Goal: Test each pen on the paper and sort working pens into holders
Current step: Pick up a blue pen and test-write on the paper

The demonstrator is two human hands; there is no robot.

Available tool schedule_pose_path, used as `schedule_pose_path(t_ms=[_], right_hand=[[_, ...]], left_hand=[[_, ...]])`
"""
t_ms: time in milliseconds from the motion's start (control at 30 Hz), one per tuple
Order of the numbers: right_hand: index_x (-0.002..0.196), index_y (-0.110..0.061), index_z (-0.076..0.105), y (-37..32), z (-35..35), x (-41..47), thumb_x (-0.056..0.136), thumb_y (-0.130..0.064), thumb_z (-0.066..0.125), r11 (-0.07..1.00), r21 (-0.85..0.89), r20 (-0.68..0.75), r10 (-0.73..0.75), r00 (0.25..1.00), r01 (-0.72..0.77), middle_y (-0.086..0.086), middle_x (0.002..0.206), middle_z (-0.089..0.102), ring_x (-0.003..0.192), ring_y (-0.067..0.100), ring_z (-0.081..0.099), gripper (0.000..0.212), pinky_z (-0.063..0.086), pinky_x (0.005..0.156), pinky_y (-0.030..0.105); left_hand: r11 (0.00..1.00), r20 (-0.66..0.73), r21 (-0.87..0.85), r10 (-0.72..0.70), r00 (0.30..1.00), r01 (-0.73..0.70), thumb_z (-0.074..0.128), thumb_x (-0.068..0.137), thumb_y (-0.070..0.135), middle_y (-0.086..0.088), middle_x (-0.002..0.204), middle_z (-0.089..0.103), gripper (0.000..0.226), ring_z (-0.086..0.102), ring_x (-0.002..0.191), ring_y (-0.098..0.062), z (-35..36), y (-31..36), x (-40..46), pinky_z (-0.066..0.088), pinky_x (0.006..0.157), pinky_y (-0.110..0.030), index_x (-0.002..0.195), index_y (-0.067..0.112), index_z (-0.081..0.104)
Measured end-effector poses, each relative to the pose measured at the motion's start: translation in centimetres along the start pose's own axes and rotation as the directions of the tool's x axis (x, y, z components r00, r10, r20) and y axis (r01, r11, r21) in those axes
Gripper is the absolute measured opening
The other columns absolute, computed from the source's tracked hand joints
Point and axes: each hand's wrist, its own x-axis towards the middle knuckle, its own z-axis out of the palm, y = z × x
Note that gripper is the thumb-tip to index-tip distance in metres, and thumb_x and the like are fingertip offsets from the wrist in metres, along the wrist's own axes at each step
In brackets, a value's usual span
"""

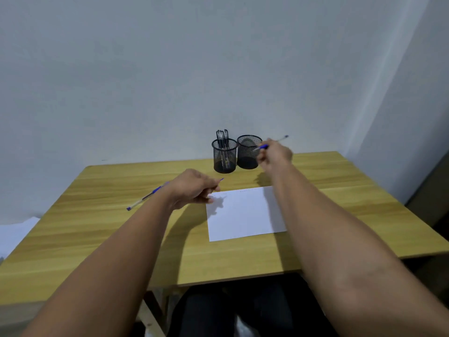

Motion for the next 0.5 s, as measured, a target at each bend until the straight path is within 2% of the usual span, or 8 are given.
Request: schedule_pose_path(t_ms=[33,100,200,267,300,367,433,500], right_hand=[[0.073,-0.007,0.057,-1.4,-1.6,1.0,0.106,-0.008,0.056,0.999,-0.047,-0.043,-0.029,0.999,0.027,0.008,0.07,0.056,0.027,0.006,0.041,0.033,0.03,0.034,0.013],[0.08,-0.009,0.068,-2.9,-4.2,2.0,0.103,-0.023,0.067,0.966,-0.245,-0.092,-0.105,0.99,0.079,0.003,0.069,0.058,0.038,0.009,0.045,0.027,0.035,0.04,0.018],[0.08,-0.012,0.071,-2.1,-6.4,2.3,0.1,-0.031,0.072,0.836,-0.501,-0.015,-0.269,0.963,0.225,0.0,0.064,0.056,0.046,0.011,0.044,0.027,0.036,0.045,0.025],[0.077,-0.012,0.069,-0.7,-7.4,1.7,0.098,-0.025,0.074,0.761,-0.554,0.077,-0.356,0.931,0.337,-0.001,0.064,0.064,0.045,0.007,0.052,0.025,0.041,0.045,0.022],[0.077,-0.013,0.069,-0.1,-8.0,1.3,0.097,-0.021,0.075,0.725,-0.574,0.11,-0.392,0.913,0.38,-0.002,0.066,0.069,0.047,0.005,0.058,0.022,0.045,0.047,0.021],[0.081,-0.014,0.07,1.5,-9.5,0.8,0.095,-0.014,0.075,0.678,-0.576,0.175,-0.444,0.879,0.457,0.0,0.075,0.075,0.062,0.009,0.069,0.015,0.053,0.055,0.021],[0.092,-0.018,0.072,3.3,-10.9,0.2,0.101,-0.019,0.068,0.583,-0.601,0.271,-0.495,0.825,0.547,0.002,0.083,0.076,0.079,0.019,0.075,0.011,0.06,0.067,0.029],[0.101,-0.028,0.072,5.0,-12.2,0.1,0.106,-0.028,0.058,0.33,-0.703,0.414,-0.53,0.74,0.63,-0.001,0.081,0.074,0.081,0.025,0.071,0.015,0.055,0.071,0.037]], left_hand=[[0.989,-0.07,0.15,0.012,0.997,-0.002,0.07,0.095,0.029,-0.006,0.064,0.058,0.036,0.055,0.064,-0.018,-1.1,-1.6,0.1,0.057,0.064,-0.029,0.063,0.012,0.072],[0.85,-0.277,0.525,0.132,0.952,0.035,0.068,0.094,0.036,-0.001,0.062,0.065,0.035,0.061,0.062,-0.022,-2.9,-4.4,0.5,0.048,0.058,-0.029,0.067,0.015,0.073],[0.624,-0.39,0.768,0.273,0.879,0.147,0.06,0.095,0.038,0.001,0.084,0.068,0.026,0.067,0.088,-0.029,-3.6,-7.2,1.4,0.047,0.065,-0.033,0.084,0.022,0.078],[0.449,-0.376,0.871,0.35,0.858,0.198,0.056,0.097,0.038,-0.008,0.106,0.067,0.027,0.063,0.098,-0.033,-3.1,-8.5,2.0,0.05,0.073,-0.038,0.094,0.023,0.079],[0.399,-0.366,0.895,0.402,0.839,0.199,0.056,0.096,0.037,-0.01,0.111,0.065,0.026,0.06,0.101,-0.035,-2.8,-9.1,2.4,0.051,0.077,-0.042,0.097,0.022,0.078],[0.399,-0.35,0.906,0.512,0.784,0.143,0.06,0.093,0.034,-0.009,0.11,0.065,0.025,0.057,0.101,-0.038,-2.1,-9.6,2.8,0.048,0.082,-0.049,0.106,0.02,0.076],[0.412,-0.244,0.91,0.608,0.756,-0.038,0.054,0.092,0.041,-0.004,0.115,0.067,0.037,0.057,0.103,-0.035,-1.2,-9.4,2.9,0.049,0.084,-0.048,0.116,0.021,0.074],[0.415,-0.081,0.88,0.614,0.785,-0.233,0.045,0.092,0.048,0.0,0.127,0.066,0.047,0.057,0.113,-0.03,0.1,-8.9,2.9,0.05,0.089,-0.046,0.121,0.023,0.071]])
